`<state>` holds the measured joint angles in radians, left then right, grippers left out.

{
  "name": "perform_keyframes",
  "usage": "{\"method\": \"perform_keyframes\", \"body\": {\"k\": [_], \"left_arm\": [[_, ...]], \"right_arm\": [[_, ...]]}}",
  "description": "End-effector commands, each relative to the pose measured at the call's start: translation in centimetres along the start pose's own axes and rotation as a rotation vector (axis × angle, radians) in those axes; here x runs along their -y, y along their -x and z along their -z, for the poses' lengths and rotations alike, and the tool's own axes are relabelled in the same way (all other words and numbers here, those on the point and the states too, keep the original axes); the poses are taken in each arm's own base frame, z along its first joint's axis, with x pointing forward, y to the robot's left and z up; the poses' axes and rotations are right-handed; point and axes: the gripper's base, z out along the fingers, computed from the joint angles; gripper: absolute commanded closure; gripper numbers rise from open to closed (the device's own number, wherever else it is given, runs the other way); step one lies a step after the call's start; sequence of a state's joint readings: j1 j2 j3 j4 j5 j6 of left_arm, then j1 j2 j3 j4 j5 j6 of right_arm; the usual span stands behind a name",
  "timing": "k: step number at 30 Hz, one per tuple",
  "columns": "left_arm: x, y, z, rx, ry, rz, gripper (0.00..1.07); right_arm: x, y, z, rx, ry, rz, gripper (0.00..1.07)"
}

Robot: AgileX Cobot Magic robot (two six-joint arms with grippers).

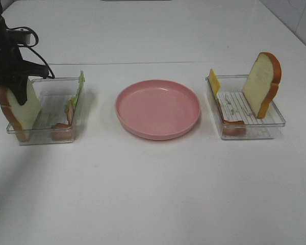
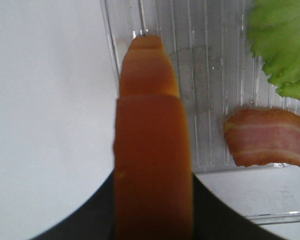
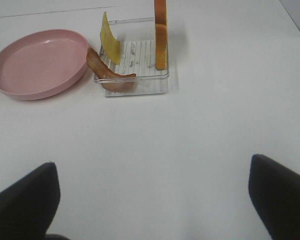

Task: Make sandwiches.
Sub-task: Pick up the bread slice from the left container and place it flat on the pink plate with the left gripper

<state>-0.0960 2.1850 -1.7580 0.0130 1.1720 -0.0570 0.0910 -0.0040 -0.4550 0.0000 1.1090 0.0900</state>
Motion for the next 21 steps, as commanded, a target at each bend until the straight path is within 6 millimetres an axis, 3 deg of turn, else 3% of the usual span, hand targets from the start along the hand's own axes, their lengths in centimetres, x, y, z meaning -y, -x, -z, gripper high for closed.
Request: {"method": "perform_keyframes", "body": {"k": [1,9,13,14,16,17,18,19,21], "left_arm": [[0.1,0.1,0.0,0.011,0.01,-0.008,1.07],[0.1,0.0,1.0,0.026,0.008,0.011,1.07],[0.0,-0.8,5.1,0.08,0.004,0.051,1.07],[0.0,-0.8,5.1,0.08,0.004,0.051,1.07],[-0.2,-1.7,9.3,0.143,0.006,0.075,1.07],[-0.2,-1.7,9.3,0.143,0.006,0.075,1.07],[-0.2,-1.9,10.3,0.164,0.004,0.085,1.07],[-0.2,-2.5,12.6,0.223,-0.011,0.107,1.07],[-0.2,-2.7,13.6,0.247,-0.022,0.113,1.07]], "right_arm": [[0.0,-0.2,0.3,0.04,-0.002,0.007,0.11],[0.0,-0.2,0.3,0.04,-0.002,0.007,0.11],[0.0,-0.2,0.3,0.04,-0.002,0.007,0.11],[0.0,-0.2,0.3,0.04,-0.002,0.007,0.11],[0.0,-0.2,0.3,0.04,-0.002,0.007,0.11],[0.0,-0.2,0.3,0.04,-0.002,0.007,0.11],[0.0,-0.2,0.3,0.04,-0.002,0.007,0.11],[0.0,-0.2,0.3,0.04,-0.002,0.007,0.11],[0.0,-0.2,0.3,0.04,-0.002,0.007,0.11]]}}
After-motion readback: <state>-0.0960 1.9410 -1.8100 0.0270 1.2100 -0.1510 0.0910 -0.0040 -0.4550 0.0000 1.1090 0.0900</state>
